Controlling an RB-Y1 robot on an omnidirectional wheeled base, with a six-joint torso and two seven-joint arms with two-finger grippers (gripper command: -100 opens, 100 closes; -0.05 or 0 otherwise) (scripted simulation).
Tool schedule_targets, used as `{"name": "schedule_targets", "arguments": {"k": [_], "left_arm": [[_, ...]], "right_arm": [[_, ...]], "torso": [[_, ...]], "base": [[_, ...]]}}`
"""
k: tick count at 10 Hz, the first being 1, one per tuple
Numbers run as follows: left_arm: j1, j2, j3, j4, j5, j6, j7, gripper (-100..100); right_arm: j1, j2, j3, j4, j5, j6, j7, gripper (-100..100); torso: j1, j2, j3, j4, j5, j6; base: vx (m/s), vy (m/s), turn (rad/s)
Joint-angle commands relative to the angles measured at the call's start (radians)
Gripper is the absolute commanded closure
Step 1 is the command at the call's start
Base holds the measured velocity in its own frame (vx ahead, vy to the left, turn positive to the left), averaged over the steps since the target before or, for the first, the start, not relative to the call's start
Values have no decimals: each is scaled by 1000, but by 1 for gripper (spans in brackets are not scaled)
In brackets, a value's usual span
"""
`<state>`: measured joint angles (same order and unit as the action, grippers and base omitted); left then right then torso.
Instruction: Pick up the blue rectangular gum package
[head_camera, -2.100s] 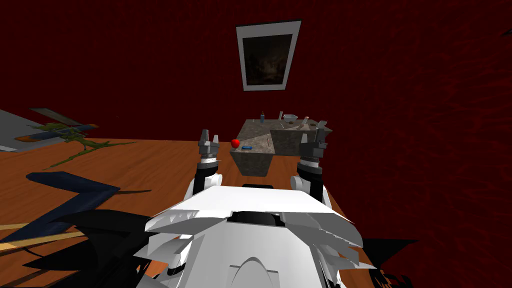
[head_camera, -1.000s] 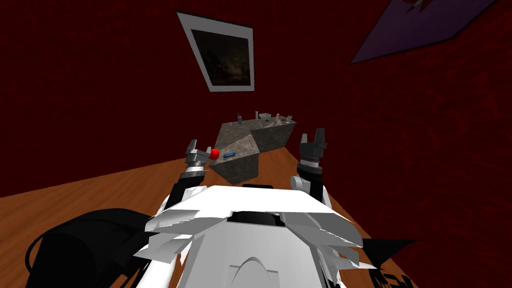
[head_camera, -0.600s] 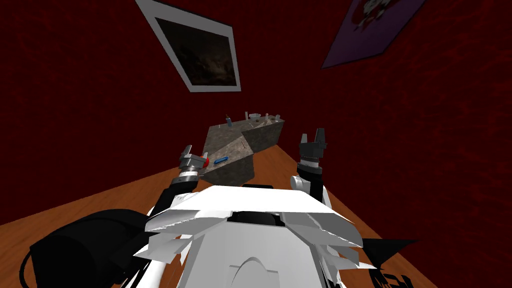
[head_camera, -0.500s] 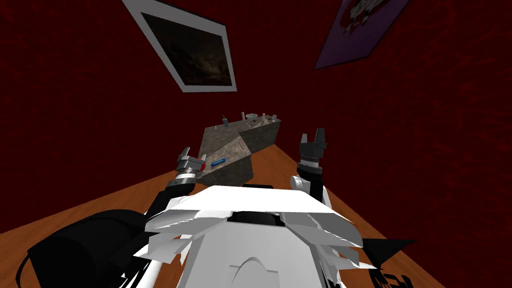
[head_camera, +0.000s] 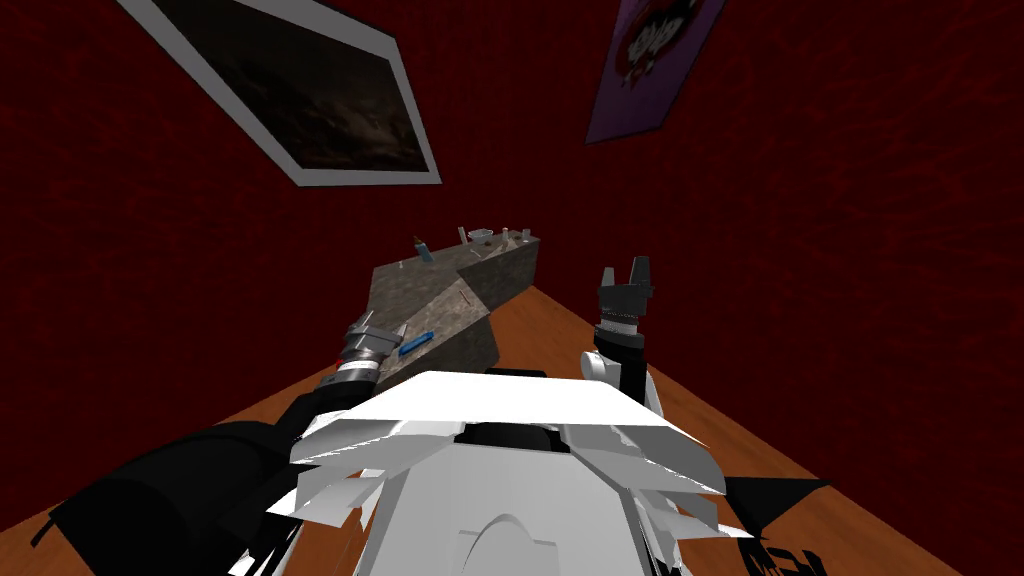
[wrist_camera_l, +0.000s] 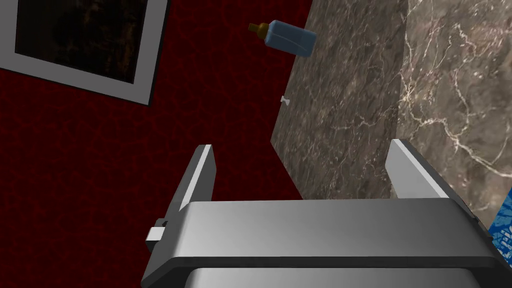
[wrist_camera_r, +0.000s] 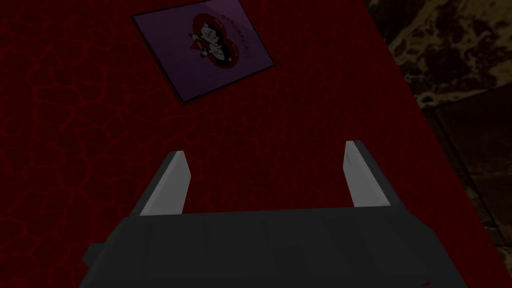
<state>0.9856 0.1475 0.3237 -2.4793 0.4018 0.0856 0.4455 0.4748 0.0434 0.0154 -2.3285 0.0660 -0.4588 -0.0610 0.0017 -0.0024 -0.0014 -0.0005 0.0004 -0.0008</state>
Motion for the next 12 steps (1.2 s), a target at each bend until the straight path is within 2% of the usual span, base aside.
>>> {"name": "schedule_targets", "arguments": {"k": [1, 2, 3, 4, 5, 6, 7, 8, 9, 10, 11, 12], "left_arm": [[39, 4, 19, -1, 36, 50, 36, -100], [39, 4, 19, -1, 36, 58, 36, -100], [75, 9, 35, -4, 67, 97, 68, -100], [75, 9, 35, -4, 67, 102, 68, -100], [111, 14, 50, -6, 97, 136, 100, -100], [111, 14, 50, -6, 97, 148, 100, -100], [146, 19, 62, -7, 125, 185, 133, -100], [146, 19, 62, -7, 125, 195, 133, -100], [180, 24, 73, -8, 153, 239, 165, -100], [180, 24, 73, -8, 153, 244, 165, -100], [214, 29, 83, -8, 179, 282, 198, -100], [214, 29, 83, -8, 179, 293, 198, -100]], "right_arm": [[0, 0, 0, 0, 0, 0, 0, 0], [0, 0, 0, 0, 0, 0, 0, 0], [0, 0, 0, 0, 0, 0, 0, 0], [0, 0, 0, 0, 0, 0, 0, 0], [0, 0, 0, 0, 0, 0, 0, 0], [0, 0, 0, 0, 0, 0, 0, 0], [0, 0, 0, 0, 0, 0, 0, 0], [0, 0, 0, 0, 0, 0, 0, 0], [0, 0, 0, 0, 0, 0, 0, 0], [0, 0, 0, 0, 0, 0, 0, 0], [0, 0, 0, 0, 0, 0, 0, 0], [0, 0, 0, 0, 0, 0, 0, 0]], "torso": [[0, 0, 0, 0, 0, 0], [0, 0, 0, 0, 0, 0], [-1, 0, 0, 0, 0, 0], [-1, 1, 0, 0, 0, 0], [-1, 1, 0, 0, 0, 0], [-1, 0, 0, 0, 0, 0], [0, 0, 0, 0, 0, 0], [0, 0, 0, 0, 0, 0], [0, 1, 0, 0, 0, -1], [0, 1, 1, 0, 0, 0], [0, 1, 0, 0, 0, -1], [0, 1, 0, 0, 0, 0]], "base": [[28, 32, -336], [18, 26, -244], [13, 27, -303], [11, 25, -268], [25, 27, -327], [17, 35, -206], [13, 41, -398], [7, 40, -184], [7, 39, -289], [6, 37, -182], [6, 37, -344], [5, 40, -176]]}}
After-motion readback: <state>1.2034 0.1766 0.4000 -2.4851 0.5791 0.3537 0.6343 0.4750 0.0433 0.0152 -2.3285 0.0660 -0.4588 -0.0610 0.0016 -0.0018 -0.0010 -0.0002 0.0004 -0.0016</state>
